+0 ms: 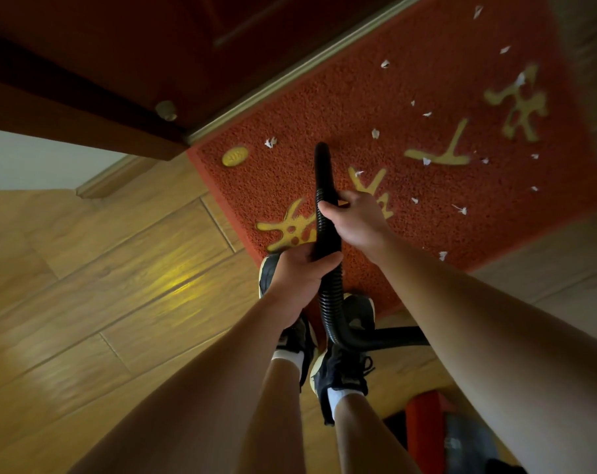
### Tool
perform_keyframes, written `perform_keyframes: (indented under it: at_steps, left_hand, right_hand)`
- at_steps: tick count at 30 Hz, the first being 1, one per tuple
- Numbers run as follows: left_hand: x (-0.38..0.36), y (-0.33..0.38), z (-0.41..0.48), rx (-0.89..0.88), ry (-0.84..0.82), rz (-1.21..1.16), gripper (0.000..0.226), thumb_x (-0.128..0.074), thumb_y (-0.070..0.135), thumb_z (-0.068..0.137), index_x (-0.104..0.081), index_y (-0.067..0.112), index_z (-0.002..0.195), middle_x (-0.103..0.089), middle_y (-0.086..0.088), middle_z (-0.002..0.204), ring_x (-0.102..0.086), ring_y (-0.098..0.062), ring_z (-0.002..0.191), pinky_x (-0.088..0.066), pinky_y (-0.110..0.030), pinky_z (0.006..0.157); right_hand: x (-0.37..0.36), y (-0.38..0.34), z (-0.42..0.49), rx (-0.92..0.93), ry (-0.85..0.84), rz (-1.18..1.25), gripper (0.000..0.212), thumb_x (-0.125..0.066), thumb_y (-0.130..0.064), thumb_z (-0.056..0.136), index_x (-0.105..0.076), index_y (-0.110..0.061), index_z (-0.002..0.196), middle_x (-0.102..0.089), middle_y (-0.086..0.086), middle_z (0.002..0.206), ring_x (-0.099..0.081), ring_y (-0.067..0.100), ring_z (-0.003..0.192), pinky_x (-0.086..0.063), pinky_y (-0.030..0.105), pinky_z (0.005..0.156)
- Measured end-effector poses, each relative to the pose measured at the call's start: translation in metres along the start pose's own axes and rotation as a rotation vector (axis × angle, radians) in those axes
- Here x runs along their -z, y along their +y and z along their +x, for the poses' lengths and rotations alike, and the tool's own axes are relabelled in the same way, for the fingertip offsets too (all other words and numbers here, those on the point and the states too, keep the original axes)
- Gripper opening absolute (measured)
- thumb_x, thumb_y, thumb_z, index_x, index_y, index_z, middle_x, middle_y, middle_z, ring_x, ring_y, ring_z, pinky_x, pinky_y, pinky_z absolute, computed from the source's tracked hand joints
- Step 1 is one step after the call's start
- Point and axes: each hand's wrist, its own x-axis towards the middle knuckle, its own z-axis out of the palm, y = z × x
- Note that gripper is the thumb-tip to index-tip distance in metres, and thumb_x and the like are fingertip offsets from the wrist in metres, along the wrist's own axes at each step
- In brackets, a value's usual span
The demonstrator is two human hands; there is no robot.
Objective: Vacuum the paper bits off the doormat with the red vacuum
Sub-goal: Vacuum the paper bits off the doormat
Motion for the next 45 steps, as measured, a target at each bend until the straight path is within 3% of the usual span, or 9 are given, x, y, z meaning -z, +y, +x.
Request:
perform_keyframes:
  at_steps: [4,8,14,17,21,26,30,38,45]
  left_hand:
    - [0.005,0.002,-0.001,-0.001,-0.009,-0.019,0.004,-0.072,0.014,0.092,-0.075,0.012,0.091,-0.076,-0.021,0.095,-0.071,-0.042,0.097,-0.053,-0.059,0.098]
    - [0.013,0.000,-0.003,0.001,-0.016,-0.036,0.006,-0.072,0.015,0.092,-0.076,0.014,0.087,-0.075,-0.022,0.095,-0.069,-0.044,0.099,-0.052,-0.060,0.098]
    - [0.032,-0.004,0.001,0.007,-0.002,-0.027,0.031,-0.077,0.041,0.070,-0.078,0.015,0.088,-0.077,-0.014,0.092,-0.073,-0.040,0.095,-0.054,-0.062,0.094]
    - [0.041,-0.005,0.001,0.005,0.004,-0.052,0.026,-0.074,0.031,0.076,-0.076,0.010,0.091,-0.077,-0.016,0.093,-0.072,-0.040,0.095,-0.053,-0.064,0.093]
    - [0.051,-0.006,0.002,-0.006,0.015,-0.065,0.026,-0.072,0.031,0.078,-0.075,0.008,0.092,-0.076,-0.021,0.096,-0.070,-0.044,0.098,-0.053,-0.066,0.092]
    - [0.056,-0.008,0.002,-0.011,0.003,-0.081,0.037,-0.073,0.032,0.077,-0.074,0.002,0.098,-0.074,-0.024,0.102,-0.067,-0.048,0.102,-0.051,-0.066,0.096]
    - [0.056,-0.012,-0.003,0.003,-0.006,-0.081,0.034,-0.074,0.030,0.078,-0.075,0.004,0.100,-0.074,-0.023,0.101,-0.070,-0.042,0.093,-0.051,-0.065,0.096]
    - [0.038,-0.024,-0.019,0.041,-0.054,-0.038,0.007,-0.075,0.018,0.085,-0.076,0.013,0.088,-0.073,-0.015,0.087,-0.068,-0.033,0.086,-0.052,-0.065,0.095]
    - [0.018,-0.032,-0.029,0.042,-0.050,0.066,0.036,-0.077,0.034,0.072,-0.076,0.007,0.095,-0.074,-0.022,0.095,-0.070,-0.045,0.099,-0.053,-0.063,0.094]
  right_hand:
    - [-0.004,-0.006,0.001,0.012,-0.010,-0.012,0.036,-0.065,-0.042,0.094,-0.070,-0.014,0.115,-0.070,0.001,0.091,-0.066,0.015,0.078,-0.045,0.024,0.057]
    - [-0.011,-0.012,-0.001,0.017,-0.020,0.003,0.034,-0.066,-0.041,0.093,-0.070,-0.015,0.114,-0.071,0.000,0.091,-0.068,0.016,0.081,-0.048,0.023,0.060]
    - [-0.029,-0.024,0.001,0.045,-0.052,-0.042,0.033,-0.064,-0.042,0.095,-0.067,-0.018,0.117,-0.068,-0.002,0.090,-0.062,0.009,0.073,-0.042,0.016,0.052]
    - [-0.039,-0.031,0.002,0.058,-0.069,-0.060,0.039,-0.064,-0.043,0.095,-0.066,-0.017,0.123,-0.071,0.002,0.096,-0.067,0.016,0.082,-0.048,0.020,0.057]
    - [-0.049,-0.036,0.003,0.061,-0.073,-0.017,0.039,-0.066,-0.042,0.093,-0.067,-0.017,0.124,-0.073,0.004,0.104,-0.070,0.020,0.092,-0.059,0.034,0.080]
    - [-0.055,-0.038,0.001,0.059,-0.065,-0.002,0.036,-0.066,-0.040,0.094,-0.067,-0.018,0.123,-0.072,0.002,0.102,-0.069,0.017,0.089,-0.055,0.026,0.072]
    - [-0.054,-0.032,-0.005,0.040,-0.062,-0.005,0.039,-0.067,-0.041,0.093,-0.066,-0.017,0.124,-0.073,0.004,0.103,-0.070,0.020,0.090,-0.059,0.032,0.077]
    - [-0.042,-0.001,-0.029,-0.025,-0.014,0.071,0.033,-0.067,-0.040,0.092,-0.071,-0.017,0.115,-0.073,0.004,0.101,-0.070,0.020,0.091,-0.059,0.038,0.082]
    - [-0.028,0.027,-0.046,-0.049,0.002,0.174,0.031,-0.067,-0.038,0.093,-0.070,-0.015,0.113,-0.072,0.003,0.101,-0.069,0.020,0.092,-0.059,0.040,0.082]
